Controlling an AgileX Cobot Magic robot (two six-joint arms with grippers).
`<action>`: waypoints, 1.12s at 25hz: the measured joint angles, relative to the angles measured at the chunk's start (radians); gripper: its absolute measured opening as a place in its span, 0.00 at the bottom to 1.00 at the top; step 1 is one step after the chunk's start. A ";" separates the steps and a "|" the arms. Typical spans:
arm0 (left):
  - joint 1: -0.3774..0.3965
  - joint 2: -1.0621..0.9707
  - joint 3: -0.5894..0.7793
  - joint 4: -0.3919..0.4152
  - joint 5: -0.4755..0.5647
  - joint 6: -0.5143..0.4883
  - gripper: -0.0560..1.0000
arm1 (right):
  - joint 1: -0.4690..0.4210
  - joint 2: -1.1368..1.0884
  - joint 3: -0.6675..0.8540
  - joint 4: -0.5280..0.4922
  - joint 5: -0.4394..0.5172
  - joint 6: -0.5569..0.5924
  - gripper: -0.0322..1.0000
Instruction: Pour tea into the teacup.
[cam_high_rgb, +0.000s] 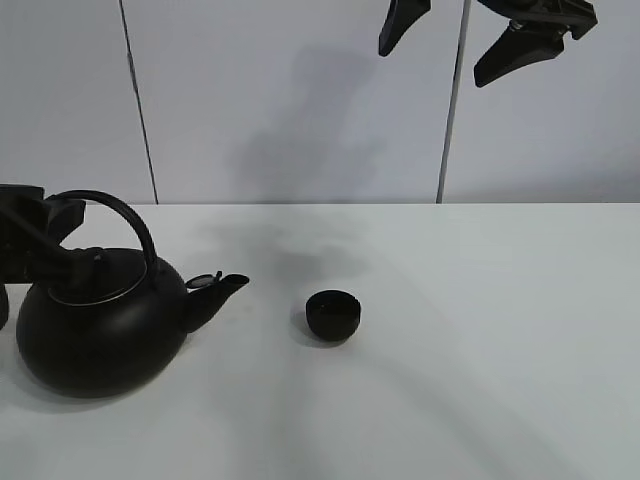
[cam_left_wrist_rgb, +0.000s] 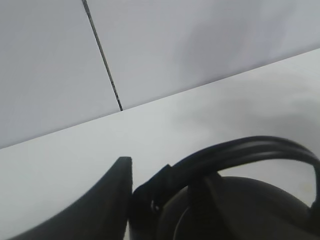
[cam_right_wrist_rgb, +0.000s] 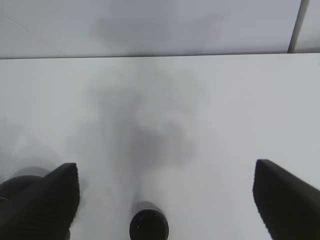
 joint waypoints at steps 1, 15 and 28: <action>0.000 0.000 0.001 0.002 -0.004 -0.001 0.33 | 0.000 0.000 0.000 0.000 0.000 0.000 0.66; 0.000 -0.012 0.099 0.037 -0.018 -0.052 0.54 | 0.000 0.000 0.000 0.000 0.000 0.000 0.66; -0.003 -0.281 0.137 0.058 0.002 -0.043 0.62 | 0.000 0.000 0.000 0.000 0.001 0.000 0.66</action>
